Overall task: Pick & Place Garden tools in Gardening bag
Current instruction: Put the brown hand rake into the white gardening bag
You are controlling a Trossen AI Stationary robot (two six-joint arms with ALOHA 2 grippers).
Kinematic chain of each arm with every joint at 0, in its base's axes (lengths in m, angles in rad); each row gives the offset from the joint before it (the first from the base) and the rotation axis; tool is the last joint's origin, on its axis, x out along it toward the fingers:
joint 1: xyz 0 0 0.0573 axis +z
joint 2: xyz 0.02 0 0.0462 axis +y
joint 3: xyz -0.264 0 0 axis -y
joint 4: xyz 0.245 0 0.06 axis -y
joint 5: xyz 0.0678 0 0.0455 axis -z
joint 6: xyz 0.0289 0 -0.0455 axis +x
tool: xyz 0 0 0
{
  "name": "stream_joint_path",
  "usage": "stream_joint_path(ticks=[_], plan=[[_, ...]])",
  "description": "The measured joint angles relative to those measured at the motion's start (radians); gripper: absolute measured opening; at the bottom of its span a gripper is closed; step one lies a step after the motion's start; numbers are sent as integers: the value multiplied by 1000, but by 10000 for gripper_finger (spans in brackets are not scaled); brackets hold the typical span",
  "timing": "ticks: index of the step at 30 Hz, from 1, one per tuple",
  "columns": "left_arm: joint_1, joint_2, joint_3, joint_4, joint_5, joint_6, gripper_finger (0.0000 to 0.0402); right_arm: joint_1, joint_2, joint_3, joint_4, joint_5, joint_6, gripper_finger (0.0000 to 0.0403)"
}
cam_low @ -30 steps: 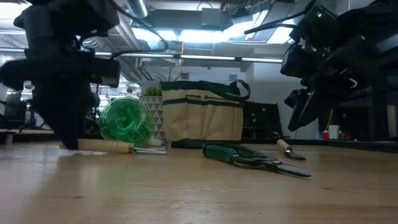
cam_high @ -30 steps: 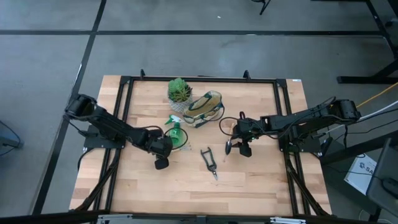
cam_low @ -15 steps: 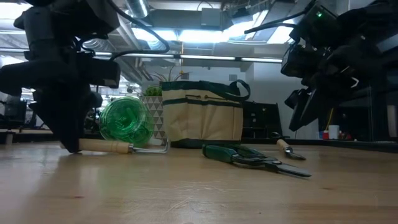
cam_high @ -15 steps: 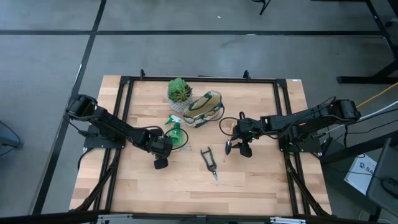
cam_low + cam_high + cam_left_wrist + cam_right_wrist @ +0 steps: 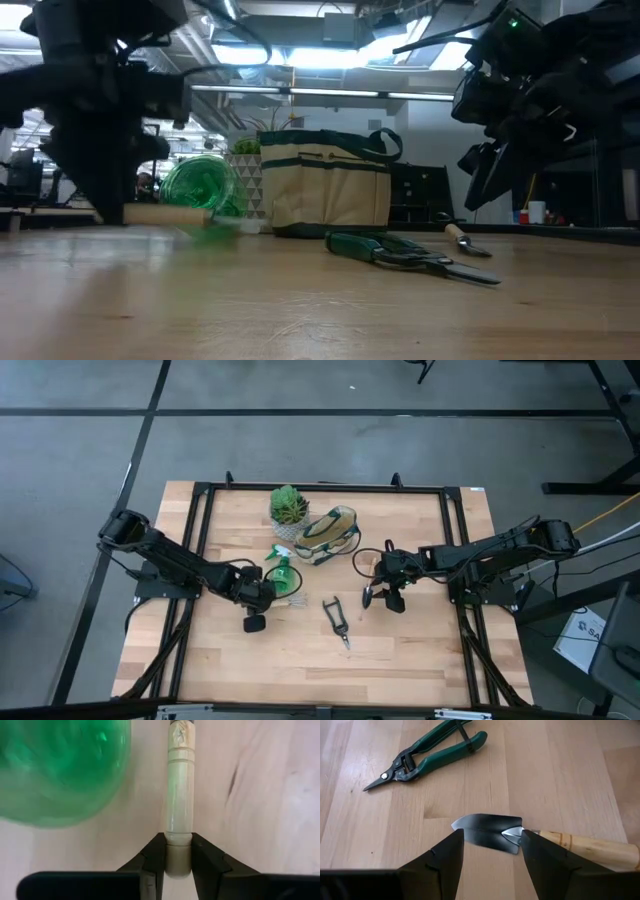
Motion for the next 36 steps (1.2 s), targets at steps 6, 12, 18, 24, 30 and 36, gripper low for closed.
stream_joint_path(ticks=[6,12,18,24,30,36], plan=[[0,-125,0,-7,-49,76,64,0,0,0,0,-2,-7,201],[0,-255,0,13,-124,167,64,0,-1,0,1,-2,19,201],[0,-340,0,61,-163,233,64,20,-97,2,10,-68,8,201],[4,-377,1,120,-167,312,65,34,-256,2,-30,-45,-41,201],[37,-382,2,176,-176,332,65,34,-426,1,-87,-48,-72,201],[79,-382,2,233,-176,363,65,35,-583,1,-157,-51,-139,201]])
